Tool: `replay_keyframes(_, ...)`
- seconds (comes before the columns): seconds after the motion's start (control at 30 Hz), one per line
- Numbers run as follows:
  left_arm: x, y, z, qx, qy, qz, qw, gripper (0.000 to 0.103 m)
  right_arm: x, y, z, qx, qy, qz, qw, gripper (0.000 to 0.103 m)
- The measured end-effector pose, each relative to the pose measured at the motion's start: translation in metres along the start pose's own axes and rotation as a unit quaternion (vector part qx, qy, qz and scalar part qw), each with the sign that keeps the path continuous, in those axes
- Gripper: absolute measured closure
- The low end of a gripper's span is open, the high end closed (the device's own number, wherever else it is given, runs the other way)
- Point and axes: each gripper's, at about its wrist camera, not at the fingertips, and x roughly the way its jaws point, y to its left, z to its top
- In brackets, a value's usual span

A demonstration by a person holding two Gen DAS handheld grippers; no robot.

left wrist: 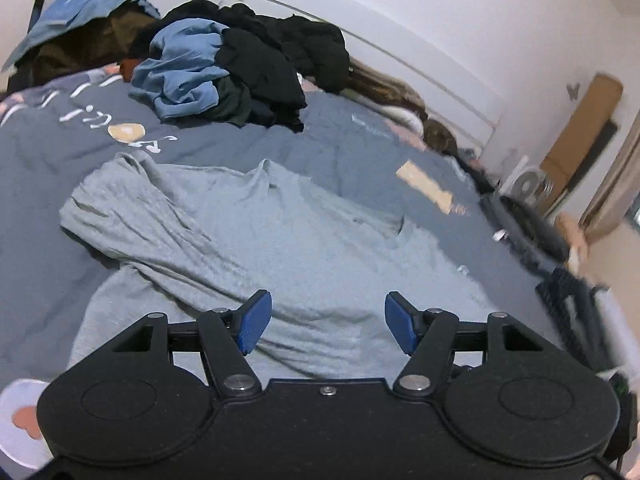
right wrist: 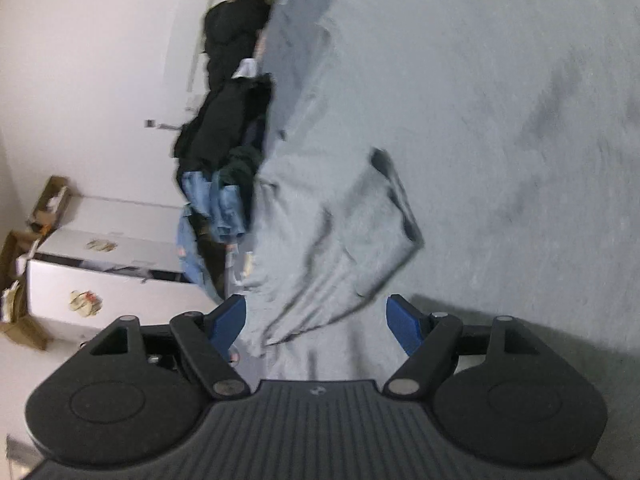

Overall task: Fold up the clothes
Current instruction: 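Grasp the grey sleeve with the right gripper and fold it across the shirt body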

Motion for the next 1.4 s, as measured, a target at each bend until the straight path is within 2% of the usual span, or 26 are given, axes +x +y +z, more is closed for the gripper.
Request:
replay_keyframes(0.17, 0.003, 0.005, -0.004, 0.040, 0.011, 0.020, 0.9989, 0.041, 0.015, 0.005, -0.005, -0.024, -0.029, -0.039, 0.999, 0.027)
replay_keyframes(0.37, -0.001, 0.019, -0.004, 0.034, 0.018, 0.025, 0.9989, 0.040, 0.033, 0.010, 0.002, -0.030, -0.047, -0.040, 0.998, 0.027)
replay_keyframes(0.43, -0.002, 0.021, -0.003, 0.033, 0.020, 0.025, 0.9989, 0.040, 0.036, 0.011, 0.004, -0.039, -0.058, -0.042, 0.997, 0.032)
replay_keyframes(0.53, -0.003, 0.024, -0.002, 0.033, 0.022, 0.025, 0.9989, 0.040, 0.035, 0.012, 0.006, -0.054, -0.083, -0.055, 0.994, 0.062)
replay_keyframes(0.6, -0.004, 0.025, -0.001, 0.029, 0.023, 0.023, 0.9990, 0.040, 0.035, 0.013, 0.008, -0.058, -0.095, -0.058, 0.992, 0.094)
replay_keyframes(0.7, -0.005, 0.026, 0.002, 0.023, 0.024, 0.020, 0.9992, 0.040, 0.032, 0.024, 0.010, -0.085, -0.118, -0.057, 0.988, 0.096)
replay_keyframes(0.83, -0.003, 0.027, 0.006, 0.017, 0.025, 0.020, 0.9993, 0.038, 0.013, 0.045, 0.025, -0.114, -0.150, -0.035, 0.981, 0.097)
replay_keyframes(0.97, -0.002, 0.027, 0.009, 0.014, 0.028, 0.020, 0.9993, 0.037, -0.016, 0.075, 0.053, -0.160, -0.197, -0.033, 0.967, 0.097)
replay_keyframes(1.17, 0.004, 0.021, 0.007, 0.017, 0.036, 0.019, 0.9990, 0.037, -0.069, 0.119, 0.094, -0.257, -0.275, -0.047, 0.925, 0.097)
replay_keyframes(1.23, 0.006, 0.019, 0.006, 0.020, 0.041, 0.019, 0.9988, 0.037, -0.077, 0.127, 0.104, -0.301, -0.294, -0.060, 0.905, 0.097)
replay_keyframes(1.3, 0.009, 0.017, 0.005, 0.022, 0.046, 0.019, 0.9985, 0.037, -0.071, 0.124, 0.117, -0.333, -0.283, -0.101, 0.894, 0.097)
replay_keyframes(1.33, 0.010, 0.016, 0.005, 0.024, 0.048, 0.019, 0.9984, 0.037, -0.065, 0.116, 0.121, -0.339, -0.271, -0.123, 0.892, 0.097)
replay_keyframes(1.4, 0.011, 0.013, 0.004, 0.032, 0.048, 0.021, 0.9981, 0.037, -0.049, 0.090, 0.132, -0.331, -0.238, -0.162, 0.899, 0.097)
